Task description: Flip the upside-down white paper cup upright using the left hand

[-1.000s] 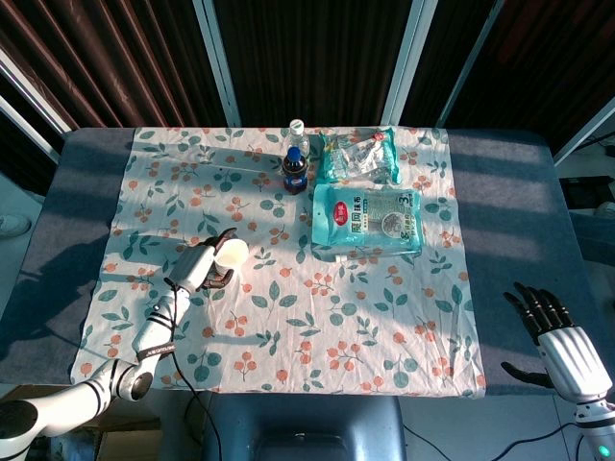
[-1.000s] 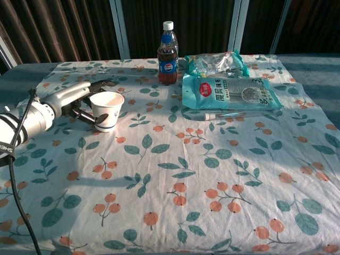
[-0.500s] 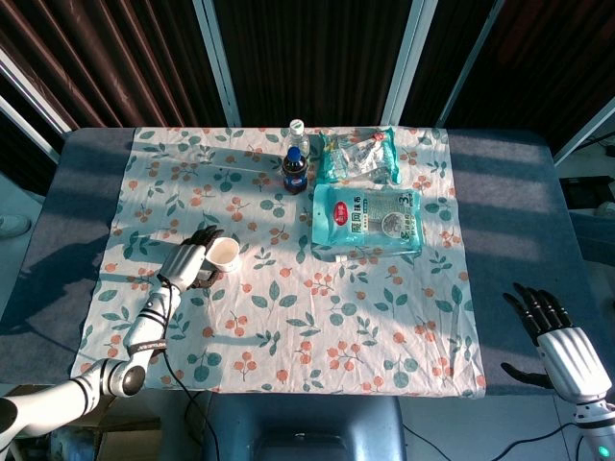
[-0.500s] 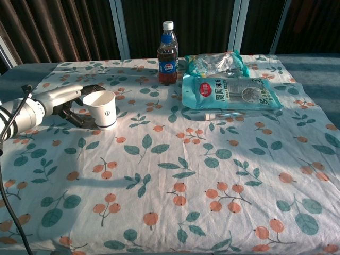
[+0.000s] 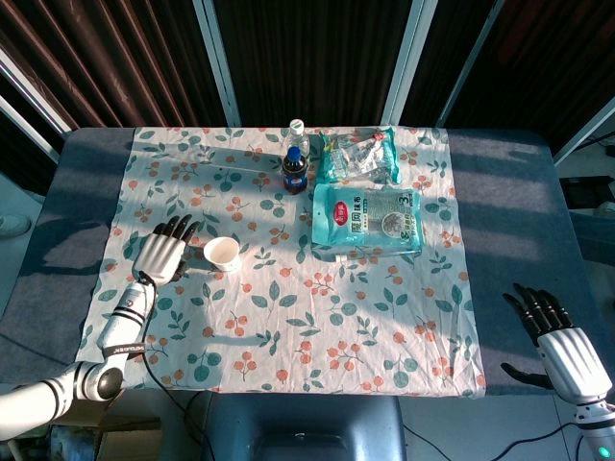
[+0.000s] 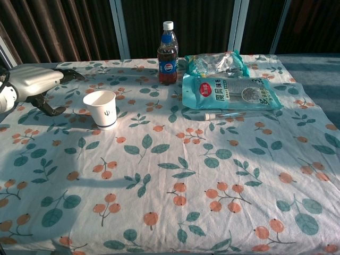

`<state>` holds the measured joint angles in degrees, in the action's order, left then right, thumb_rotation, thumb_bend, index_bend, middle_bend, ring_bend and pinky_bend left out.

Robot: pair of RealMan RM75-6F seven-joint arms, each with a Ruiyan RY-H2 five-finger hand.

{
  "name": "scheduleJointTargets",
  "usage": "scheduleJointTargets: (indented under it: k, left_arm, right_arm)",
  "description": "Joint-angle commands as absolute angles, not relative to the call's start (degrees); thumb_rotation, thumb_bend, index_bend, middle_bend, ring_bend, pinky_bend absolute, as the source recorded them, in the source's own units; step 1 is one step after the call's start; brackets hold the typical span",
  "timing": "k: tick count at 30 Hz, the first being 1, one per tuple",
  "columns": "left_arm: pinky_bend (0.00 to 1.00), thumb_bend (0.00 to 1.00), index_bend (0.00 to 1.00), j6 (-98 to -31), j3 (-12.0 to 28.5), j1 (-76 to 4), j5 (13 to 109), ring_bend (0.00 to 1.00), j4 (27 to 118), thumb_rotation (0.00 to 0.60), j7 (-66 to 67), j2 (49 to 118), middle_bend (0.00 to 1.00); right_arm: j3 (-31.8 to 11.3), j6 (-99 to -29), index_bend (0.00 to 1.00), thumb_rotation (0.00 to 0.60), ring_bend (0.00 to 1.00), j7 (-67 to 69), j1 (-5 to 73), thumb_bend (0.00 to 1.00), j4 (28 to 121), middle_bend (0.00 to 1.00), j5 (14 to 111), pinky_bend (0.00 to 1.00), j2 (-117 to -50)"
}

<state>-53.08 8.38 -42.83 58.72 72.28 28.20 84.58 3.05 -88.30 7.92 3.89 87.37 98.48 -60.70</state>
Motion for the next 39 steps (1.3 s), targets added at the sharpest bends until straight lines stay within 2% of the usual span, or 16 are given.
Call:
scheduleJointTargets:
  k: [1, 9, 13, 19, 28, 39]
  left_arm:
    - [0.17, 0.41, 0.00, -56.6, 6.2, -41.4, 58.1, 0.00, 75.7, 0.600, 34.1, 79.5, 0.00]
    - [0.17, 0.44, 0.00, -62.7, 4.3, -37.1, 57.0, 0.00, 85.5, 0.600, 38.9, 70.3, 0.00]
    - [0.17, 0.44, 0.00, -69.9, 3.0, -32.6, 63.8, 0.00, 89.6, 0.600, 33.3, 68.2, 0.00]
    - [0.16, 0.44, 0.00, -79.1, 0.5, -26.5, 71.7, 0.00, 89.4, 0.600, 28.5, 68.2, 0.00]
    - [0.15, 0.44, 0.00, -82.3, -1.5, -19.7, 72.1, 0.00, 89.0, 0.600, 25.2, 69.3, 0.00]
    - [0.14, 0.44, 0.00, -83.7, -0.7, -17.0, 75.9, 0.00, 83.6, 0.600, 19.9, 72.9, 0.00]
  right_arm:
    - [3.0, -88.2, 0.00, 0.600, 0.00, 7.9, 3.9, 0.06, 87.4, 0.00, 98.4, 0.18, -60.7]
    - [2.7, -89.0, 0.00, 0.600, 0.00, 8.1, 3.7, 0.06, 87.4, 0.00, 98.3, 0.18, -60.8]
    - [2.4, -90.4, 0.00, 0.600, 0.00, 8.2, 3.3, 0.06, 87.0, 0.00, 98.5, 0.18, -61.4]
    - [1.9, -91.5, 0.00, 0.600, 0.00, 8.6, 3.0, 0.06, 86.2, 0.00, 98.3, 0.18, -62.2]
    - [1.1, -91.8, 0.00, 0.600, 0.00, 7.9, 3.0, 0.06, 86.1, 0.00, 97.6, 0.18, -63.1]
    - [0.8, -90.9, 0.00, 0.600, 0.00, 6.6, 3.1, 0.06, 86.7, 0.00, 96.8, 0.18, -63.3]
